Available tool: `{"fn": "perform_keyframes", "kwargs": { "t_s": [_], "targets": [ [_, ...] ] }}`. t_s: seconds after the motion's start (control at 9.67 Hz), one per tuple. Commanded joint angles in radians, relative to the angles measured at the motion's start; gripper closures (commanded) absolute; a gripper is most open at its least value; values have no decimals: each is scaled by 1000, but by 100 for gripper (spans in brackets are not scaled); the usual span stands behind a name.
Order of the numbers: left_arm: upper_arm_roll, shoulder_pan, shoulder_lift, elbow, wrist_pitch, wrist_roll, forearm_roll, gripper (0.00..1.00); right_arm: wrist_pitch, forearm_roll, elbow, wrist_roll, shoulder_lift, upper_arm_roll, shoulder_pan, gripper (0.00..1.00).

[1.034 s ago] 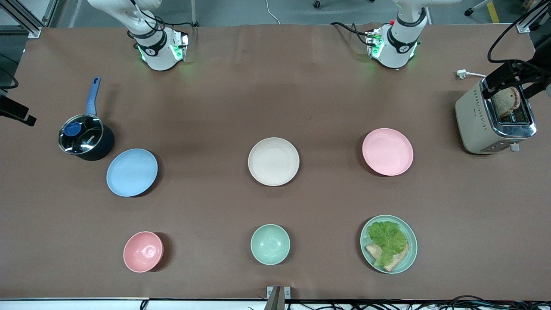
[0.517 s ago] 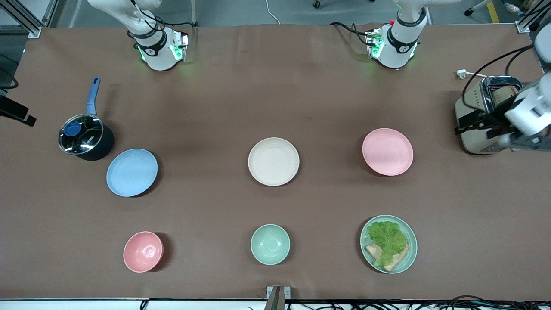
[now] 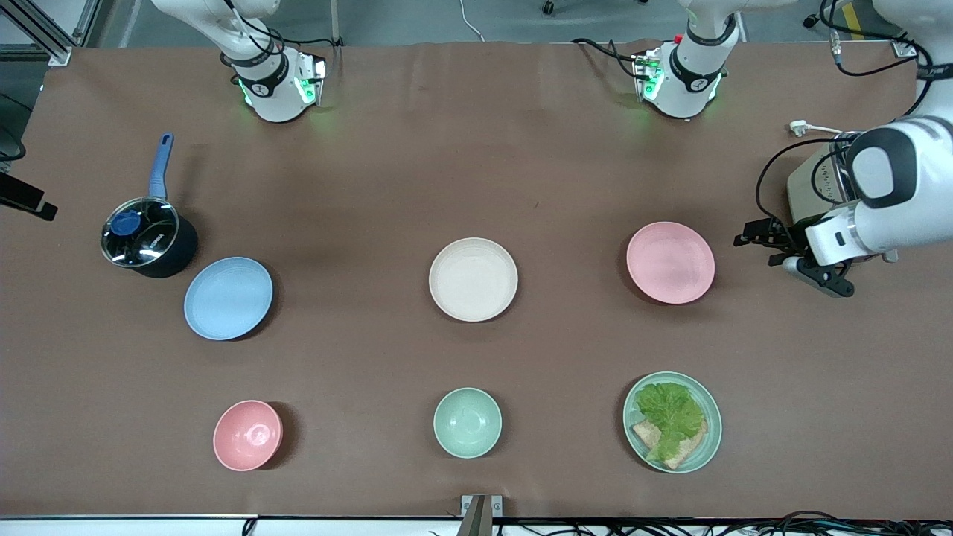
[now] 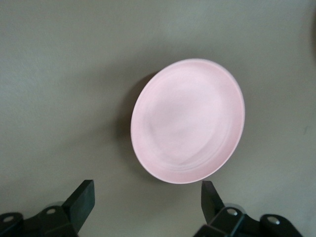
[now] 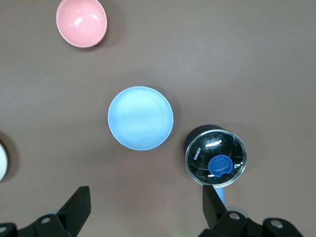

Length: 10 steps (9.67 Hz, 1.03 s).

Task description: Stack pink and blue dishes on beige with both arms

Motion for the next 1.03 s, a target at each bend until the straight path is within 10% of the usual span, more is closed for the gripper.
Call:
{"fn": "perform_keyframes", "kwargs": {
  "t_s": [0.0, 0.31, 0.72, 0.93],
  "targets": [
    [2, -5, 117, -24, 66, 71, -19, 19, 52, 59, -47, -69, 56, 6, -54, 0],
    [0, -8, 217, -33, 162, 106, -29, 34, 306, 151, -199, -148, 155, 6, -77, 0],
    [0, -11, 239, -40, 177, 112, -213, 94, 536, 283, -257, -423, 367, 6, -134, 0],
    [0, -11, 234, -40, 179, 112, -238, 100, 567, 383, -273, -562, 442, 7, -162, 0]
  ]
}}
